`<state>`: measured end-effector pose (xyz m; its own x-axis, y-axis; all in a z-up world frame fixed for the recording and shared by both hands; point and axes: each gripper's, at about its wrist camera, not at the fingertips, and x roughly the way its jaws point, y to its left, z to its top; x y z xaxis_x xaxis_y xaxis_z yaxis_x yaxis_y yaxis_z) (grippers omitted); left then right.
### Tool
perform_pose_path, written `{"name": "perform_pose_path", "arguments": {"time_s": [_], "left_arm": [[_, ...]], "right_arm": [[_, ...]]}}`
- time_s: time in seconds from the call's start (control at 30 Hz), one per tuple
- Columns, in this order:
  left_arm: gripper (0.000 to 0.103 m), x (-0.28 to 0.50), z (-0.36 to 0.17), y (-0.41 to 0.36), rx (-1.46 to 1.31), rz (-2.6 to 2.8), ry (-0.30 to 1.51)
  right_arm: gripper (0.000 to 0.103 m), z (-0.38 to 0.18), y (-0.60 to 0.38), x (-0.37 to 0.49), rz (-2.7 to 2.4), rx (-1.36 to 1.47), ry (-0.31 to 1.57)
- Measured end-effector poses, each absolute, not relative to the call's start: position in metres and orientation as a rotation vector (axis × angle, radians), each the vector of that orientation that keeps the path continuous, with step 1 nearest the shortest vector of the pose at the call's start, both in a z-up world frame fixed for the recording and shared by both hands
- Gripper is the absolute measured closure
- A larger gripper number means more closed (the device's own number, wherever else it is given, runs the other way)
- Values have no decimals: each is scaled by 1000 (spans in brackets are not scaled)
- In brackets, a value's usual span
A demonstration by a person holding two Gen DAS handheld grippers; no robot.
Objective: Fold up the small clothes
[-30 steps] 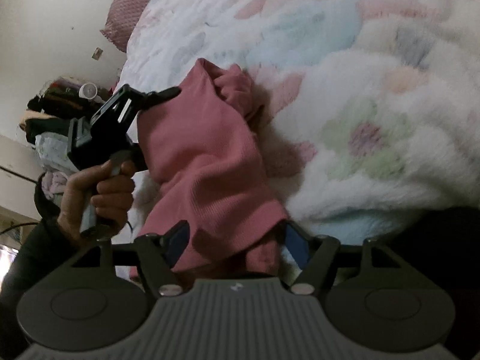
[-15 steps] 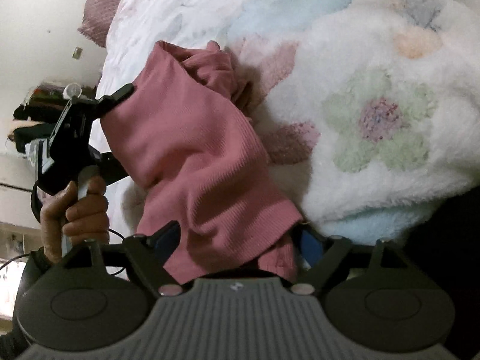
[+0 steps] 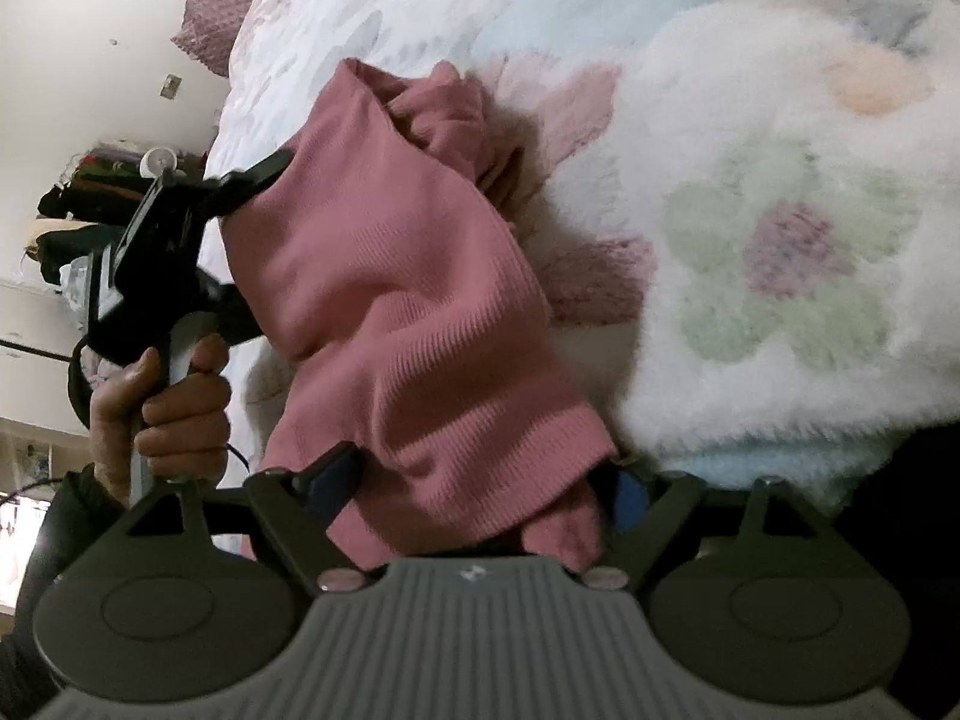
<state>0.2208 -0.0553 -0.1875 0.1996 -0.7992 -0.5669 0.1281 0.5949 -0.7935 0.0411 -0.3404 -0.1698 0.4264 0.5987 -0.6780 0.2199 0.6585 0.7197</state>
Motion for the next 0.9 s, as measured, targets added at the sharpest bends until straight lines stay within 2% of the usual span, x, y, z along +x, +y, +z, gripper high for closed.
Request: {"name": "perform_pose_path", "arguments": {"time_s": [0.1, 0.17, 0.23, 0.27, 0.3, 0.5, 0.9], "left_arm": [[5, 223, -183, -69, -611, -733, 1200], [13, 224, -176, -75, -555, -727, 1189], [26, 222, -172, -75, -517, -718, 1192], [28, 222, -171, -75, -509, -717, 1196], [31, 220, -170, -73, -507, -720, 1197], [42, 217, -161, -63, -506, -721, 1180], [45, 220, -115, -59, -537, -779, 1094]], "right_arm": [[30, -171, -337, 47, 299, 842, 1150], [37, -171, -336, 49, 301, 826, 1158], [51, -170, -338, 48, 299, 829, 1159], [63, -170, -340, 47, 305, 838, 1155], [70, -169, -341, 45, 317, 856, 1147], [77, -160, -342, 40, 332, 868, 1118], [82, -121, -353, 36, 406, 869, 1035]]}}
